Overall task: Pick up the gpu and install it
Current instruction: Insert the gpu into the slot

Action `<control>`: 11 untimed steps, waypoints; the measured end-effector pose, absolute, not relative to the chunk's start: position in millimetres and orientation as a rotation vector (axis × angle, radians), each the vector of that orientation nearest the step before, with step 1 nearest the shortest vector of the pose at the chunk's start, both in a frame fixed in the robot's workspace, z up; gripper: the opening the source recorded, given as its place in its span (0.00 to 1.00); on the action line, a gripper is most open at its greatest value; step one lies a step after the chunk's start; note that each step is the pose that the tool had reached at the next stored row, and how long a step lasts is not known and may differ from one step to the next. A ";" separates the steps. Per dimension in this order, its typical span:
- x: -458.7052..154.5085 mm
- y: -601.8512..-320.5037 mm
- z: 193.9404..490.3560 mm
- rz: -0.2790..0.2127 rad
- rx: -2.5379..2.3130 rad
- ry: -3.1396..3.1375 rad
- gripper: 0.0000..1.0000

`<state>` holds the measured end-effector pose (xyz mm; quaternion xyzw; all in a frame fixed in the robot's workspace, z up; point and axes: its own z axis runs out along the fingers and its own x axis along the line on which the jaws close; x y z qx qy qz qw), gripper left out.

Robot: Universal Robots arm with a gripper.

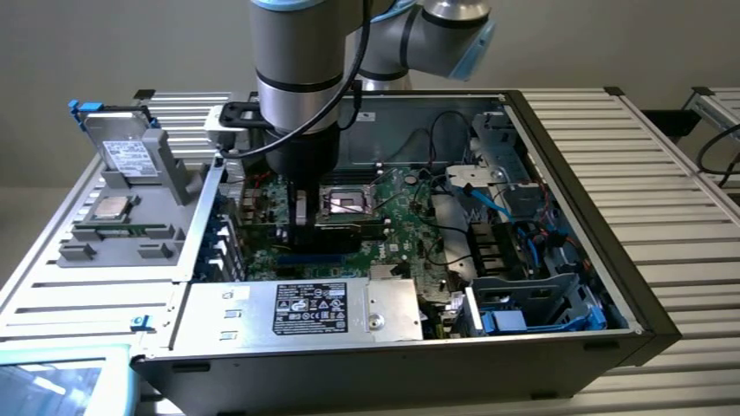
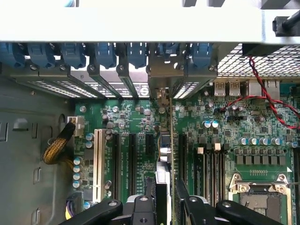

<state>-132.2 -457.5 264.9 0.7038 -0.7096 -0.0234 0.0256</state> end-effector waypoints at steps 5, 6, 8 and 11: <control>-132.6 -457.5 262.9 -0.073 2.175 -2.193 0.28; -132.7 -457.5 262.6 -0.073 2.175 -2.193 0.28; -133.0 -457.5 261.9 -0.074 2.175 -2.193 0.28; -133.0 -457.5 261.7 -0.074 2.175 -2.193 0.28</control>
